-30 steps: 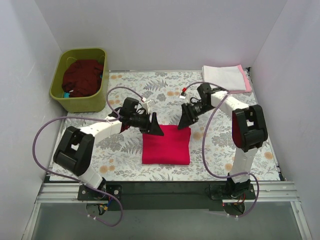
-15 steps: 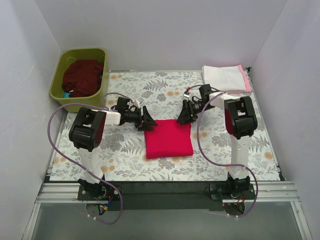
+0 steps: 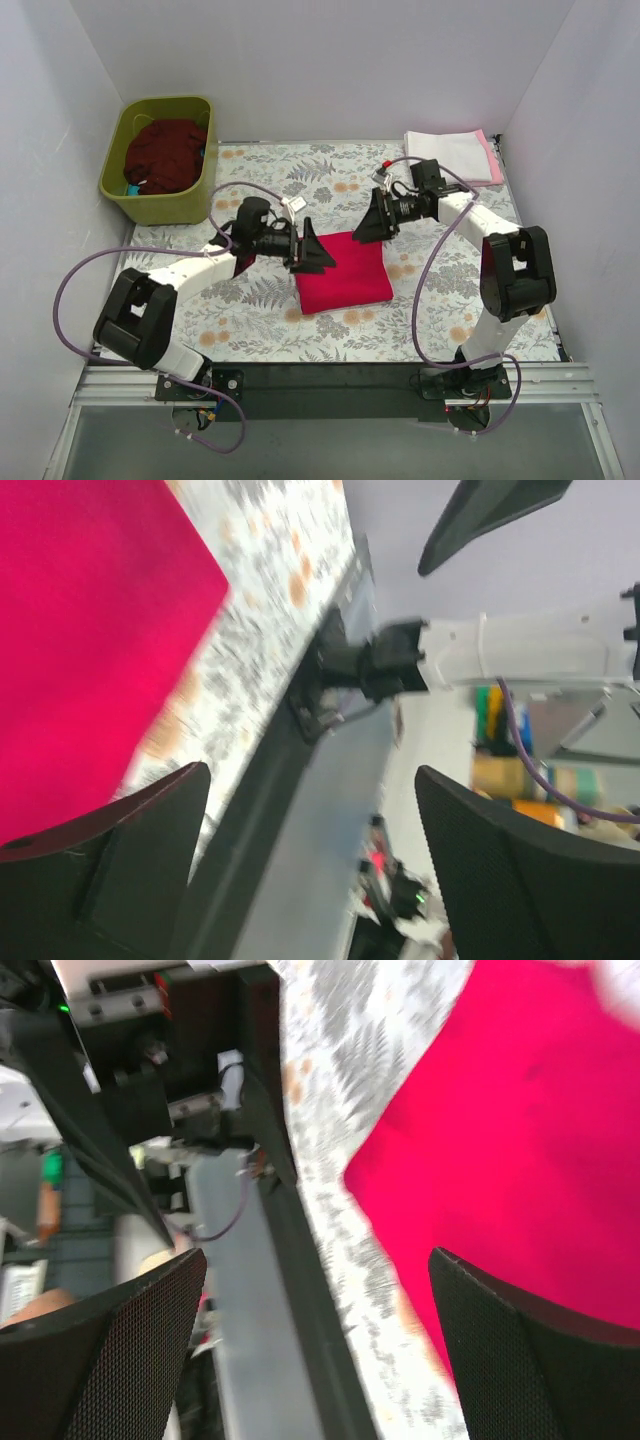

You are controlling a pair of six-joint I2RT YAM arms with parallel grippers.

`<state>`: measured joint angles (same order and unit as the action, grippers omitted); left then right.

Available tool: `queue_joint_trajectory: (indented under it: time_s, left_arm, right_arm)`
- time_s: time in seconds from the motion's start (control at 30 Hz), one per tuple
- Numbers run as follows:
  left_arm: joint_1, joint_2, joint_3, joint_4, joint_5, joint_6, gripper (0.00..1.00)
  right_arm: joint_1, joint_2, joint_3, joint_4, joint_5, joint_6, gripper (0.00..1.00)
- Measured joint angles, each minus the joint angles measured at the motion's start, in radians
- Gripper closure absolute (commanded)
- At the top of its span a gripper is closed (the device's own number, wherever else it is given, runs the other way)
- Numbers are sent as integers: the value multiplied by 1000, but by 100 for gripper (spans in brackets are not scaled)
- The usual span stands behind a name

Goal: Fold and stack the t-shirts
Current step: Fold the tshirt

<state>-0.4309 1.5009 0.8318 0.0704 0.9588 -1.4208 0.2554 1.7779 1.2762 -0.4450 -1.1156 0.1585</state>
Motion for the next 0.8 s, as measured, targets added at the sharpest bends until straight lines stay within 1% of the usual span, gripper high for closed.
queue_joint_trajectory:
  time_s: [0.1,0.2,0.3,0.43,0.47,0.5,0.57,0.7,0.8]
  left_arm:
    - [-102,-13,-69,59,3,-84,12]
    - [-141,32,-112,103,-11,-149,11]
    - [-143,97,-128,139,-45,-185,10]
    - [-136,194,-153,134,-153,-195,9]
    - [-132,211,-163,136,-160,-204,9]
    - [-126,219,-164,143,-151,-211,9]
    - [-120,220,-162,142,-155,-208,9]
    - [-103,221,-159,133,-140,-186,8]
    - [-80,203,-150,103,-128,-122,8]
  right_arm:
    - [41,-39,-106,16,-43,44,2]
    - [83,-35,-201,32,-54,78,2]
    - [105,-18,-265,51,-53,93,2]
    - [98,66,-285,78,-12,79,2]
    - [94,94,-287,83,2,73,2]
    - [89,122,-291,90,14,68,2]
    - [75,160,-293,93,-10,67,2]
    - [61,156,-298,95,-13,53,2]
    - [61,127,-298,95,5,40,2]
